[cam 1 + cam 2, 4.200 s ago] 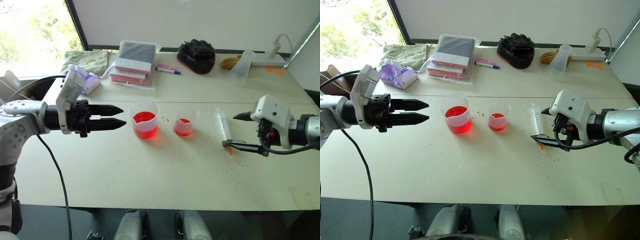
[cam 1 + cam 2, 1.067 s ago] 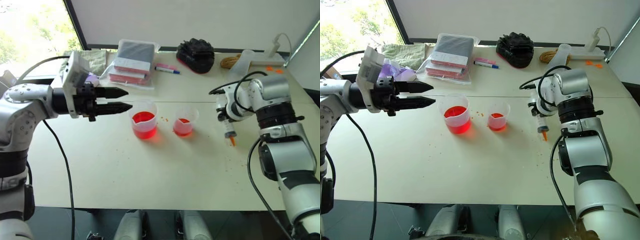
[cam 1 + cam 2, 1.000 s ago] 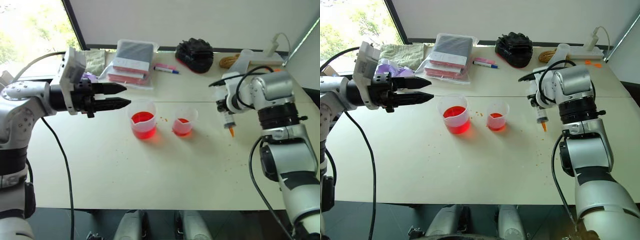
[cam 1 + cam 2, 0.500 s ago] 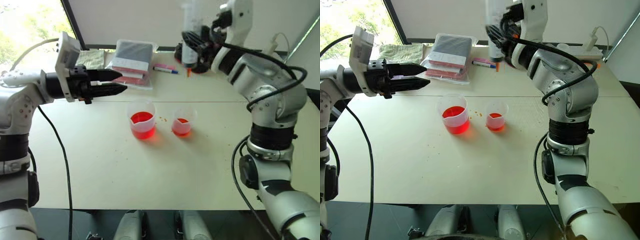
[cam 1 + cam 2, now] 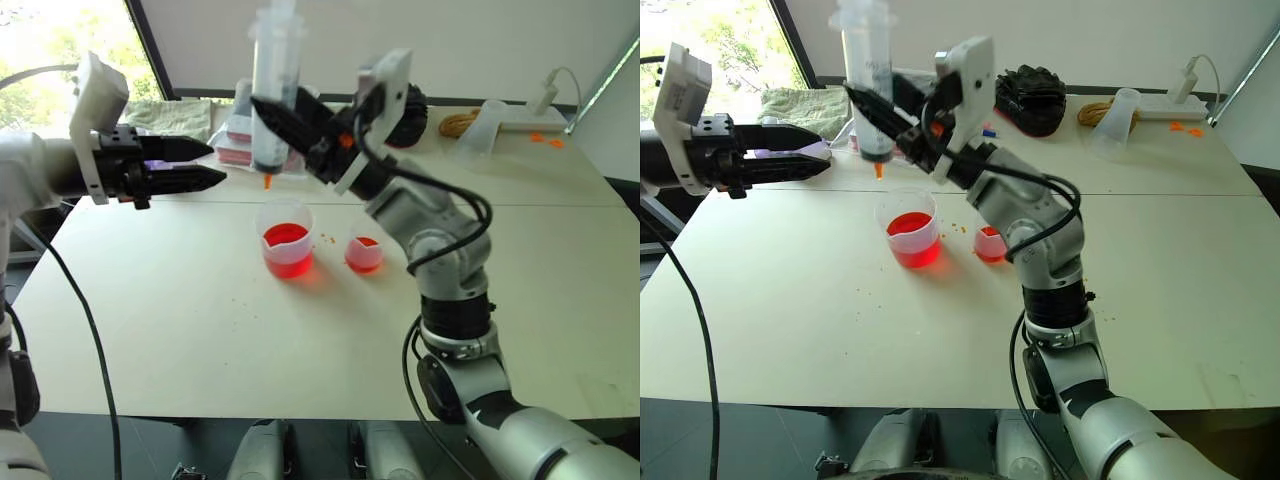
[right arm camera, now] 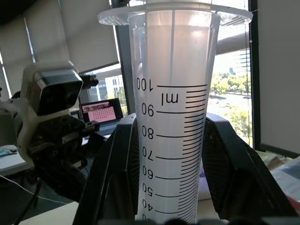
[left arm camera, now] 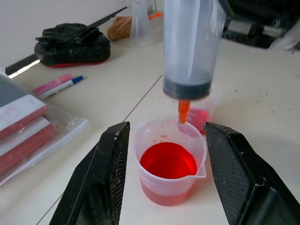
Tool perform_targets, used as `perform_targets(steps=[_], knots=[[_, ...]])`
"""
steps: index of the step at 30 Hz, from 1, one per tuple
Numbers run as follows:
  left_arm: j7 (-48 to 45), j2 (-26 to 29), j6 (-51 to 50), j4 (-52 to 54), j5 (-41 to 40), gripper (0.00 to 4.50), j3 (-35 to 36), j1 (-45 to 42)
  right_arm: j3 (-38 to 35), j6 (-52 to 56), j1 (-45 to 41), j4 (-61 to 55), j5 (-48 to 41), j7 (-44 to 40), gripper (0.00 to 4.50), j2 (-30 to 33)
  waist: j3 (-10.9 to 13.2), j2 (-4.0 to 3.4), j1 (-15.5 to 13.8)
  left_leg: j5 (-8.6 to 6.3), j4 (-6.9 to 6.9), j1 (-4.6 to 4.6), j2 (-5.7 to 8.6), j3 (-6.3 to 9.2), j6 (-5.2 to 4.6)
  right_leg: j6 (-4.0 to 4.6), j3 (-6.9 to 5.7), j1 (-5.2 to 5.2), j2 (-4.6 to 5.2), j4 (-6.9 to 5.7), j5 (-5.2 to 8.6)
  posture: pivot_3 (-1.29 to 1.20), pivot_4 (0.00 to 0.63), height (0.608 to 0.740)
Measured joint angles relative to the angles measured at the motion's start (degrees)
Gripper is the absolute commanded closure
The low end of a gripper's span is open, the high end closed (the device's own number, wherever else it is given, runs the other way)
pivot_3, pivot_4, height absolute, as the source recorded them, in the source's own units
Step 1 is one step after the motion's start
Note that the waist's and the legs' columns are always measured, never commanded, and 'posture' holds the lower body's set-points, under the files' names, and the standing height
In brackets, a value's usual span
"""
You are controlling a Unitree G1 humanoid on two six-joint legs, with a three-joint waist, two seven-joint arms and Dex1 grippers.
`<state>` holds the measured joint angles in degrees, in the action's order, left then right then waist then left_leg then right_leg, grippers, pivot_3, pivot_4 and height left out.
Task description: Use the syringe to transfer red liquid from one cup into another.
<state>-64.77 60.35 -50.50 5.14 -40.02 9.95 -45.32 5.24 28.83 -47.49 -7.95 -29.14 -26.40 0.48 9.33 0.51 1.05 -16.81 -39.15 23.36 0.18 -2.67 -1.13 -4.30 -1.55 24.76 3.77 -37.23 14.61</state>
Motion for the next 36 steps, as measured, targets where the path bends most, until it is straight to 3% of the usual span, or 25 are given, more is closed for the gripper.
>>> perform_targets(steps=[14, 36], knots=[[1.2, -2.2, -1.9, -0.2, -0.7, 1.89, -0.4, -2.4, 7.3, -20.7, 9.1, 14.0, 14.5, -2.9, 3.22, -1.6, 0.0, 0.05, 0.1, 0.19, 0.01, -0.01, 0.01, 0.00, 0.33, 0.00, 0.02, 0.01, -0.03, 0.00, 0.00, 0.00, 0.150, 0.740], [3.5, -4.2, -3.6, 4.6, -4.2, 1.89, -1.3, 1.6, 7.9, -28.6, 14.5, 20.2, 21.6, 0.1, 3.22, -3.0, 0.0, 0.05, 0.1, 0.24, 0.01, -0.06, -0.01, 0.03, 0.43, 0.01, 0.06, 0.00, 0.02, 0.00, 0.01, 0.00, 0.150, 0.740]])
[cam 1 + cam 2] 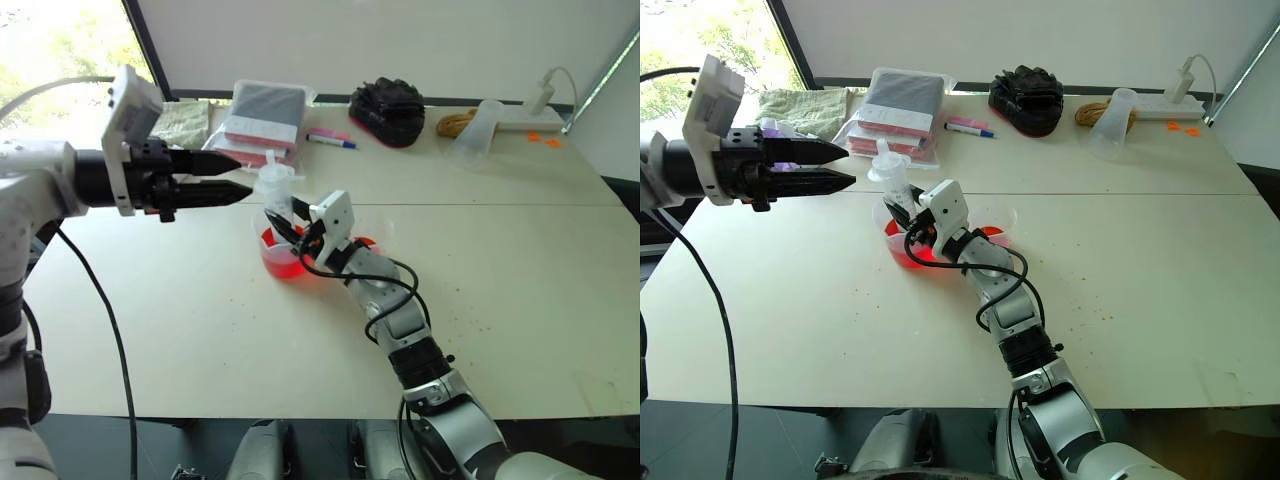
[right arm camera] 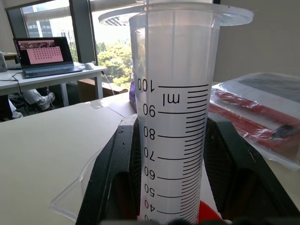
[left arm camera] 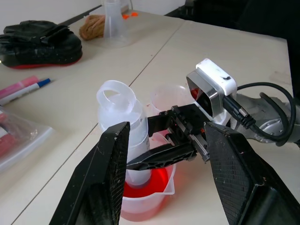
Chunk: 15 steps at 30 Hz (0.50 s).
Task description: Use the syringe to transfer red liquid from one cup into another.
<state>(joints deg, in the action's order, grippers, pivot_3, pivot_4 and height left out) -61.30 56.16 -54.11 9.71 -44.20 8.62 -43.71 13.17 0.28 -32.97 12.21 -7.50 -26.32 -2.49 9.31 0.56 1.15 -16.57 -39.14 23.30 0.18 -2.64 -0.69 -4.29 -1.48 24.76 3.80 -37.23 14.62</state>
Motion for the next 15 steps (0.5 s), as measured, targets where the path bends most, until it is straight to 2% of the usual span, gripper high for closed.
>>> perform_targets(steps=[8, 15], knots=[[-2.2, -2.7, 5.6, -7.3, 2.9, 1.89, -0.7, 1.4, -0.2, 0.1, 0.0, -0.1, 0.0, 0.0, 3.22, 0.2, 0.0, 0.00, -0.2, 0.00, -0.01, 0.00, 0.01, 0.00, 0.00, 0.00, -0.01, -0.02, -0.02, 0.01, 0.00, 0.00, 0.150, 0.740], [-3.6, -6.8, 6.6, -11.4, 3.5, 1.89, -1.3, -1.4, -0.1, 0.2, 0.0, -0.3, 0.0, -0.6, 3.22, 0.4, 0.0, 0.01, -0.1, 0.00, -0.01, 0.00, 0.01, 0.00, 0.00, 0.00, -0.01, -0.02, -0.04, 0.00, 0.00, 0.00, 0.150, 0.740]])
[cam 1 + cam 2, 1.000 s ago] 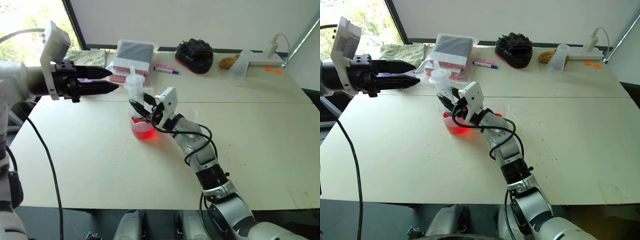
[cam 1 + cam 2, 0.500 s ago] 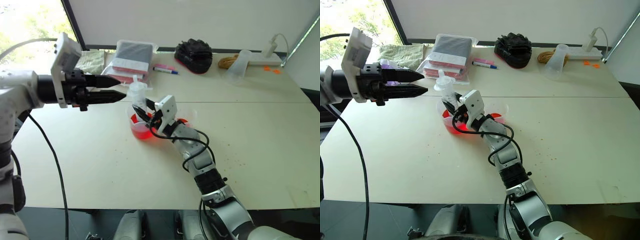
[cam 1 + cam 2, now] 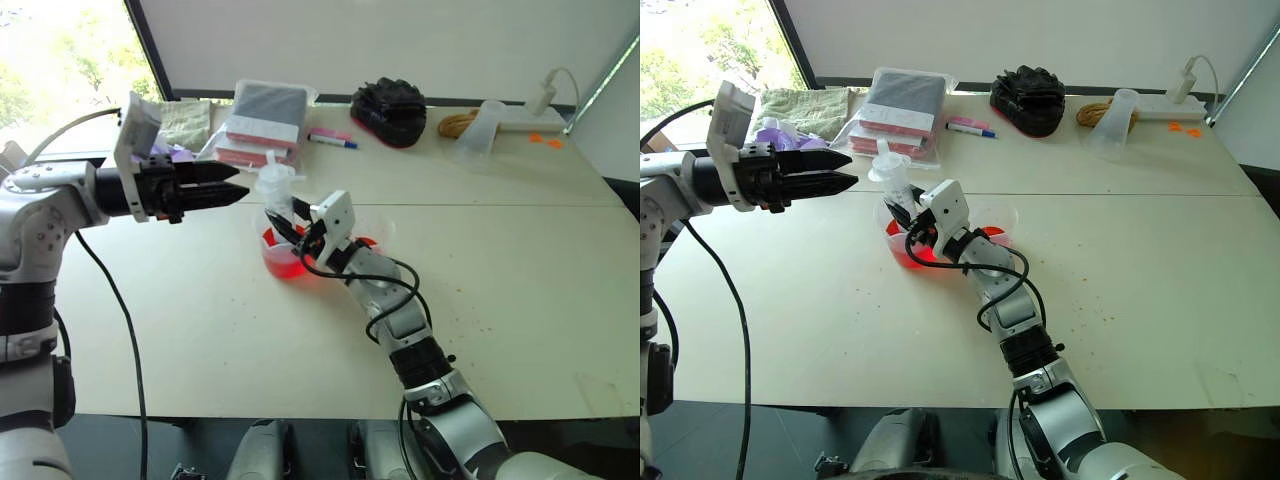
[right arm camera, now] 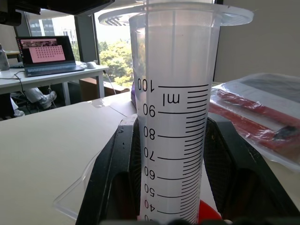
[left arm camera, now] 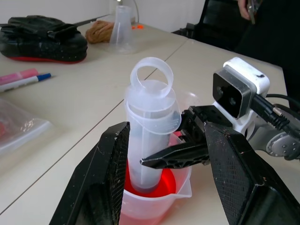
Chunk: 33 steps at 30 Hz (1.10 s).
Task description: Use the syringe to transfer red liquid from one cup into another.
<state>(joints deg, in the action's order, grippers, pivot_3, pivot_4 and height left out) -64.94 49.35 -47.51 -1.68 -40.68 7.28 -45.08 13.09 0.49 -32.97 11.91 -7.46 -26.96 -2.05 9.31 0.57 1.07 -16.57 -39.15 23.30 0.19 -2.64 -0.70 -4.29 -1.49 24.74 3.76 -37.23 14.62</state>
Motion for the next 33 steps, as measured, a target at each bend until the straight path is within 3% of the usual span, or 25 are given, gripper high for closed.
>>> perform_targets(steps=[19, 22, 26, 27, 33], knots=[[-0.7, -8.2, 2.2, -3.0, 4.0, 1.89, -4.9, -5.3, 0.1, 0.5, 0.3, -0.7, 0.5, -0.3, 3.22, 0.3, 0.0, 0.01, 0.0, 0.00, 0.00, -0.01, 0.00, 0.00, 0.00, 0.00, 0.00, -0.01, 0.00, -0.01, 0.00, 0.00, 0.150, 0.740], [-0.5, -9.0, 2.6, -3.3, 4.6, 2.72, -5.1, -5.7, 0.1, 0.5, 0.3, -0.7, 0.5, -0.4, 3.22, 0.2, 0.0, 0.01, 0.0, 0.00, 0.00, -0.02, 0.00, 0.00, 0.00, 0.00, 0.00, -0.01, 0.01, -0.02, 0.00, 0.00, 0.150, 0.740], [0.3, -9.6, 2.9, -3.9, 5.2, 4.26, -5.2, -6.1, 0.2, 0.5, 0.4, -0.7, 0.5, -0.5, 3.22, 0.2, 0.0, 0.01, 0.0, 0.00, 0.00, -0.02, 0.00, 0.00, 0.00, 0.00, 0.00, -0.01, 0.01, -0.02, 0.00, 0.00, 0.150, 0.740], [0.3, -9.7, 2.8, -3.9, 5.2, 4.48, -5.3, -6.1, 0.3, 0.5, 0.4, -0.8, 0.5, -0.4, 3.22, 0.2, 0.0, 0.01, 0.0, 0.00, 0.00, -0.02, 0.00, 0.00, 0.00, 0.00, 0.00, -0.01, 0.01, -0.02, 0.00, 0.00, 0.150, 0.740], [0.4, -10.1, 2.7, -3.9, 5.2, 4.48, -5.4, -6.3, 0.3, 0.5, 0.5, -0.8, 0.5, -0.4, 3.22, 0.1, 0.0, 0.02, 0.0, 0.00, 0.00, -0.02, 0.00, 0.01, 0.00, 0.00, 0.01, -0.02, 0.03, -0.02, 0.00, 0.00, 0.150, 0.740]])
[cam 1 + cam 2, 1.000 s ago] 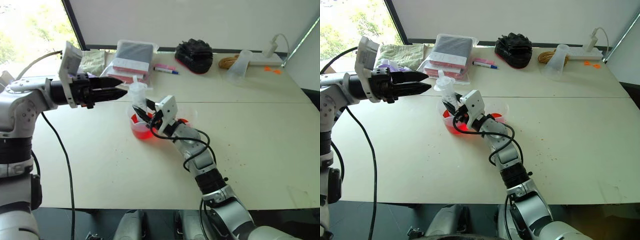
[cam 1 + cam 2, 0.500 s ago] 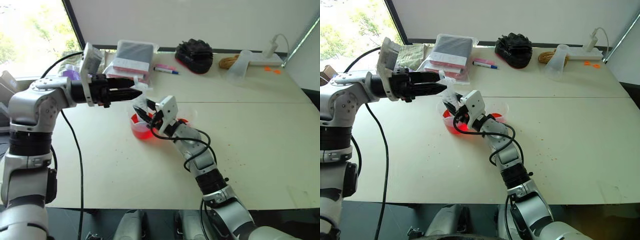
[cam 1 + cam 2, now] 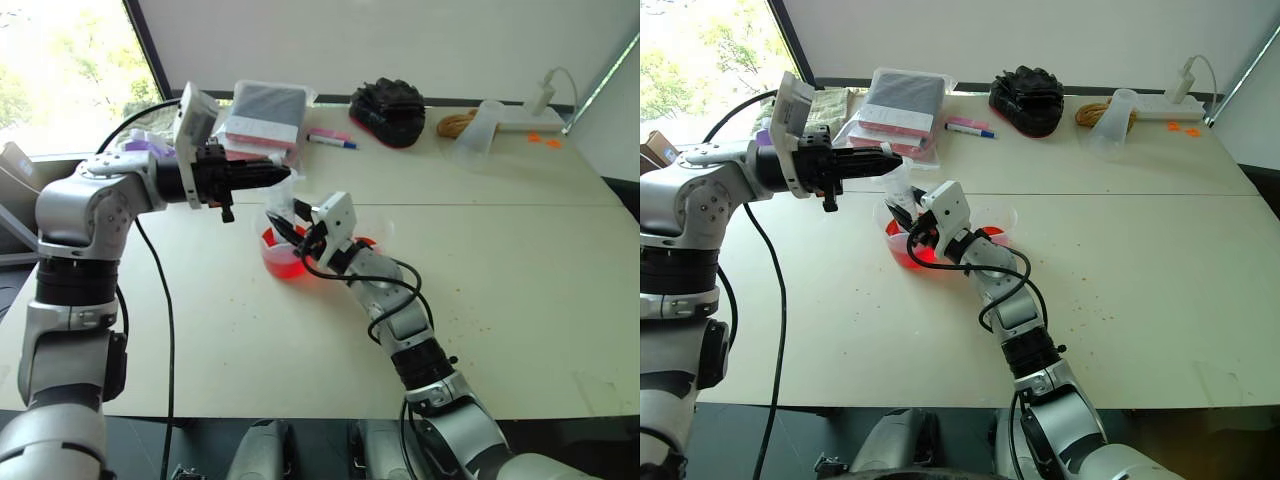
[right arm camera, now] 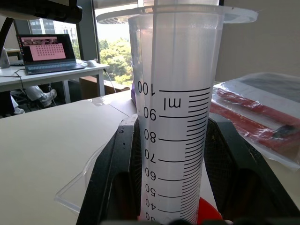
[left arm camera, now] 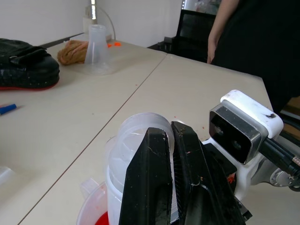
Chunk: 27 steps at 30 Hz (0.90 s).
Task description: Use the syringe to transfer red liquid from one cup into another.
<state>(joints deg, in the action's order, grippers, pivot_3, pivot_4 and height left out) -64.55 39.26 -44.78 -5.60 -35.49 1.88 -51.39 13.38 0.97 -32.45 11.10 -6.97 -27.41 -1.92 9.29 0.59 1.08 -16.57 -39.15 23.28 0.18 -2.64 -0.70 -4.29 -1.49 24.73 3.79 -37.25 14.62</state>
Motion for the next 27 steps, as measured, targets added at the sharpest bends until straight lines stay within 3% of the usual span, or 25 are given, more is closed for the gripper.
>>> perform_targets(steps=[27], knots=[[2.3, -1.7, -2.6, -0.9, 0.1, 4.48, -0.5, -3.4, -0.9, 1.5, 1.7, -2.5, -0.7, 1.1, 3.22, -0.6, 0.0, 0.00, 0.0, 0.00, 0.00, 0.01, 0.00, 0.00, 0.00, 0.00, 0.00, 0.00, -0.02, 0.00, 0.00, 0.00, 0.150, 0.740]])
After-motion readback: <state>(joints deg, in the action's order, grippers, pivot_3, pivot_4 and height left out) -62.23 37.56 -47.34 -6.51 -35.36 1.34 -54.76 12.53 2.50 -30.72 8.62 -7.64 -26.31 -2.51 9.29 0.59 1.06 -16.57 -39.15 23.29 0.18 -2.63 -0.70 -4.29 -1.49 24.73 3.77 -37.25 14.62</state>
